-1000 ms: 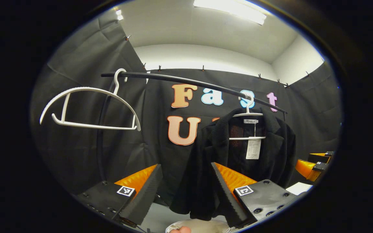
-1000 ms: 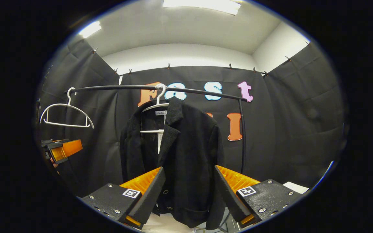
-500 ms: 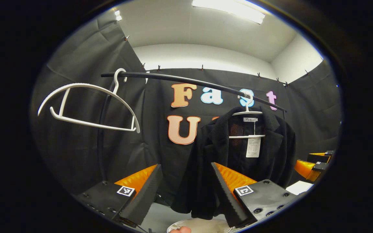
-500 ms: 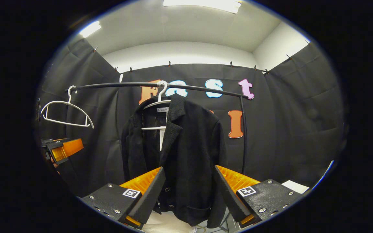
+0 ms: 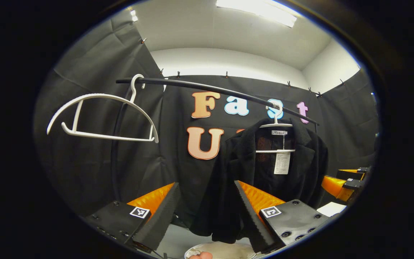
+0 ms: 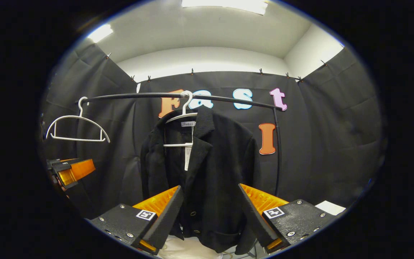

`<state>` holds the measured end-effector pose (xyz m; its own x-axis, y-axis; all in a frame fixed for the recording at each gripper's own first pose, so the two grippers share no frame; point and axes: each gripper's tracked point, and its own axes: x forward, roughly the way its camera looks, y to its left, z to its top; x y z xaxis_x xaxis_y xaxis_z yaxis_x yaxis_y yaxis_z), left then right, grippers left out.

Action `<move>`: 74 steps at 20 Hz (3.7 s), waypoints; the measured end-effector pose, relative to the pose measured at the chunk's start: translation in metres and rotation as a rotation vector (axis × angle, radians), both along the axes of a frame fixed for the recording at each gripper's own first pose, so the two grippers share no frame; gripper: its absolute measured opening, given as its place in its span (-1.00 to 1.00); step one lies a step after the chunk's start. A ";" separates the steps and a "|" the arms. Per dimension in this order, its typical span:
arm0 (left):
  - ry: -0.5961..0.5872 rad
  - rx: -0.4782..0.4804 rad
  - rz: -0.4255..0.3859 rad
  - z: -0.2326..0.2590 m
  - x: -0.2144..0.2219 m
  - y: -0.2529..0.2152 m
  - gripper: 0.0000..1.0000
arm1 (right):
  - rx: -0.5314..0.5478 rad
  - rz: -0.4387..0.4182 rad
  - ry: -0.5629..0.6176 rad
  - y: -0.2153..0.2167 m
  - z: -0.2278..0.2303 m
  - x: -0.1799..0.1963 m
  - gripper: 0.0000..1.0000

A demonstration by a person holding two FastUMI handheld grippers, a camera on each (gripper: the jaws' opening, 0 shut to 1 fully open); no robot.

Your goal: Grasp the clothes on the hanger with both hands and then place them into the laundry hamper below.

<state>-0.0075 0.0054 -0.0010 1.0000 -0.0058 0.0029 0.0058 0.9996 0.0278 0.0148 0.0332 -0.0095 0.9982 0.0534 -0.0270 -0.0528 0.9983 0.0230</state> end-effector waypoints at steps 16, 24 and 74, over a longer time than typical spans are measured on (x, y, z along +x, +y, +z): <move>0.007 -0.008 0.088 -0.005 -0.017 0.034 0.92 | -0.060 -0.096 0.104 0.018 -0.059 0.134 0.85; -0.015 0.019 0.077 -0.001 -0.010 0.032 0.93 | -0.149 -0.208 0.102 -0.018 -0.066 0.154 0.07; -0.115 0.044 -0.164 0.003 0.162 -0.087 -0.79 | -0.074 -0.049 -0.052 -0.042 0.011 0.068 -1.00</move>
<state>0.1546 -0.0814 0.0025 0.9787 -0.1711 0.1134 0.1624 0.9833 0.0817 0.0825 -0.0088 0.0013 0.9997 0.0040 0.0226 -0.0029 0.9986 -0.0521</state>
